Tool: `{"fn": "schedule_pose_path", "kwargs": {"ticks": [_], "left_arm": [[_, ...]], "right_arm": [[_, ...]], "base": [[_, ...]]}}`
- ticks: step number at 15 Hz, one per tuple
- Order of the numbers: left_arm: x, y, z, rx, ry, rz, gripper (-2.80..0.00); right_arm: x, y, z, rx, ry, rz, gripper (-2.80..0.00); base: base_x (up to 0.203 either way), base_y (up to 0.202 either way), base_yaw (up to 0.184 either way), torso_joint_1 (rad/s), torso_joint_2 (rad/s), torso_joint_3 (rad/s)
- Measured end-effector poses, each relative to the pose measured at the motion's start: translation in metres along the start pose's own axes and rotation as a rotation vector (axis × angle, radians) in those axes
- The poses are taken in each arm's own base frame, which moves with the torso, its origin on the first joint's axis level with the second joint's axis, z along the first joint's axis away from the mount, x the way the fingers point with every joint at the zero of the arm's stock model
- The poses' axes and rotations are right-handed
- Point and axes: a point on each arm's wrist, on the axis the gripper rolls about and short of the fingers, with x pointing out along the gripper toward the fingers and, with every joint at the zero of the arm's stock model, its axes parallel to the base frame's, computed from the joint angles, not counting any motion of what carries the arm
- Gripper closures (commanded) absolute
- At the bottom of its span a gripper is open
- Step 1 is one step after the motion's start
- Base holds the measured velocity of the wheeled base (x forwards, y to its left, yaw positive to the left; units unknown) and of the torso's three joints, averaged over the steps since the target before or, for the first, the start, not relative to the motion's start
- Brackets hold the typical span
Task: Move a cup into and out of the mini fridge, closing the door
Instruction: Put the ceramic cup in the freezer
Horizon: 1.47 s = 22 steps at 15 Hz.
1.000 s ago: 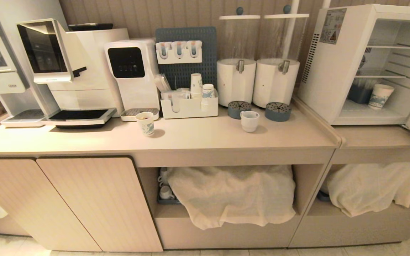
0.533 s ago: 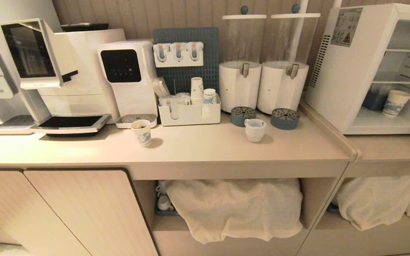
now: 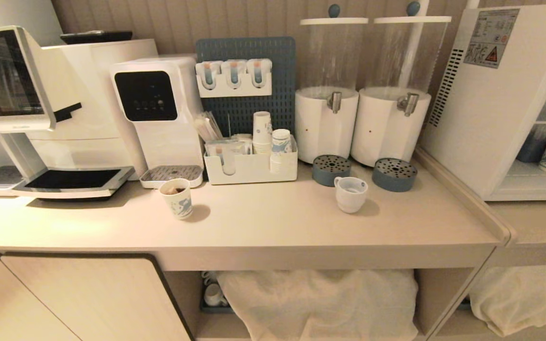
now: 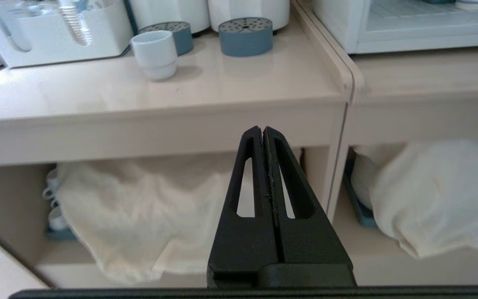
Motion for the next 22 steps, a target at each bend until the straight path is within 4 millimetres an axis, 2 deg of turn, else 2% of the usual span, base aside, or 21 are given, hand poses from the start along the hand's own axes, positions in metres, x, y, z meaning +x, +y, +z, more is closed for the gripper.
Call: {"fn": "schedule_pose_path", "kwargs": {"ticks": [4,6,9,12,14,16,18,20,22], "left_arm": [[0.000,0.000,0.000,-0.004,0.000,0.002,0.00],[0.000,0.000,0.000,-0.009,0.000,0.002,0.00],[0.000,0.000,0.000,-0.013,0.001,0.003,0.00],[0.000,0.000,0.000,-0.012,0.001,0.001,0.00],[0.000,0.000,0.000,-0.012,0.001,0.002,0.00],[0.000,0.000,0.000,-0.010,0.001,0.001,0.00],[0.000,0.000,0.000,-0.010,0.001,-0.002,0.00],[0.000,0.000,0.000,-0.009,0.001,-0.001,0.00],[0.000,0.000,0.000,-0.006,0.001,-0.001,0.00]], "right_arm": [[0.000,0.000,0.001,0.000,-0.011,-0.004,0.00],[-0.002,0.000,0.010,0.002,-0.044,-0.006,0.00],[-0.022,0.001,0.052,-0.001,-0.124,0.002,0.00],[-0.061,0.003,0.107,-0.002,-0.180,0.032,0.00],[-0.070,0.003,0.141,0.038,-0.146,0.012,0.00],[-0.056,0.001,0.177,0.098,-0.077,-0.046,0.00],[-0.021,0.000,0.206,0.162,0.024,-0.123,0.00],[0.023,0.001,0.220,0.203,0.149,-0.180,0.00],[0.070,0.003,0.219,0.220,0.270,-0.217,0.00]], "base": [[0.024,0.000,0.000,0.000,0.00,0.000],[0.000,0.000,0.000,0.000,0.00,0.000],[0.000,0.000,0.000,0.000,0.00,0.000],[0.000,0.000,0.000,0.000,0.00,0.000],[0.000,0.000,0.000,0.000,0.00,0.000],[0.000,0.000,0.000,0.000,0.00,0.000],[0.000,0.000,0.000,0.000,0.00,0.000],[0.000,0.000,0.000,0.000,0.00,0.000],[0.000,0.000,0.000,0.000,0.00,0.000]]}}
